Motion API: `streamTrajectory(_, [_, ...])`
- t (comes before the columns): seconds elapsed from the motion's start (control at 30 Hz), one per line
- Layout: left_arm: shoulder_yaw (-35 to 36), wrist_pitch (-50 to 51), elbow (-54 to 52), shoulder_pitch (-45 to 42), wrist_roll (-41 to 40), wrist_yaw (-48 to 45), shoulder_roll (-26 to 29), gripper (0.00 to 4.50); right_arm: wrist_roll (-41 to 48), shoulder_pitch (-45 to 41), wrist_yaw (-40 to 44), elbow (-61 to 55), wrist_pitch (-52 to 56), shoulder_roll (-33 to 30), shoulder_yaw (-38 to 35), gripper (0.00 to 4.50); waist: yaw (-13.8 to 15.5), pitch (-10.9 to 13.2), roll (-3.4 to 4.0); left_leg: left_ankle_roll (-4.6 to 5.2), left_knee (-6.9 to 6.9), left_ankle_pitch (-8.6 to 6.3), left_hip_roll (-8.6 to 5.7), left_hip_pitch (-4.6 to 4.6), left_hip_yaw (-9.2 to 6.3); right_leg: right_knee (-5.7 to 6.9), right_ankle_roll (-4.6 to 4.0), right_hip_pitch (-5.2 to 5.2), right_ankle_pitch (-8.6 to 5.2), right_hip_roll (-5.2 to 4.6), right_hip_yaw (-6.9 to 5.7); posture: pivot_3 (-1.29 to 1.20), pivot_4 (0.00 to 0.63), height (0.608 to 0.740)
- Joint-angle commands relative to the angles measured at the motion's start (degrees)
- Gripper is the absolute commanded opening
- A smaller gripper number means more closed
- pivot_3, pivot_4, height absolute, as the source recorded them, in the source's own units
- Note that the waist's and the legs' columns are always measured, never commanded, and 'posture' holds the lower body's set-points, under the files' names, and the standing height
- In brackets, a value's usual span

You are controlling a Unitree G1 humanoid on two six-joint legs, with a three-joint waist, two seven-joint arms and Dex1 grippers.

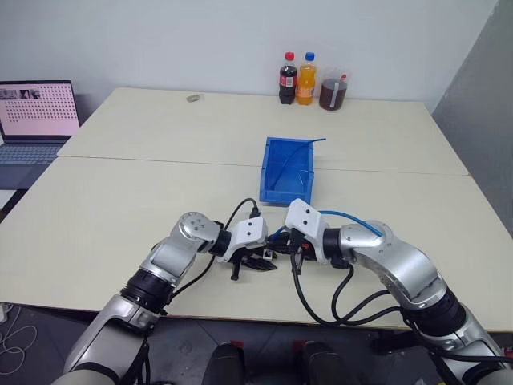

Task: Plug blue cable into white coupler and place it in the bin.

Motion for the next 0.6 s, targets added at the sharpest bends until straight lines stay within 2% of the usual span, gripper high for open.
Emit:
streamTrajectory(0.03, [-1.6, 1.4, 0.1, 1.1, 1.6, 0.2, 0.0, 0.81, 0.3, 0.8, 0.4, -1.5, 0.3, -0.3, 1.4, 0.00, 0.0, 0.0, 0.00, 0.00, 0.00, 0.00, 0.00, 0.00, 0.00, 0.00, 0.00, 0.00, 0.00, 0.00, 0.00, 0.00, 0.150, 0.740])
streamTrajectory(0.6, [-1.8, 1.9, -0.5, 1.3, 1.5, 0.1, -0.1, 0.81, -0.9, 1.3, -0.3, 2.7, -0.7, 0.1, 3.0, 0.00, 0.0, 0.0, -0.01, 0.00, -0.04, 0.00, 0.00, 0.01, 0.00, -0.06, -0.02, 0.00, -0.02, -0.01, 0.00, 0.00, 0.150, 0.740])
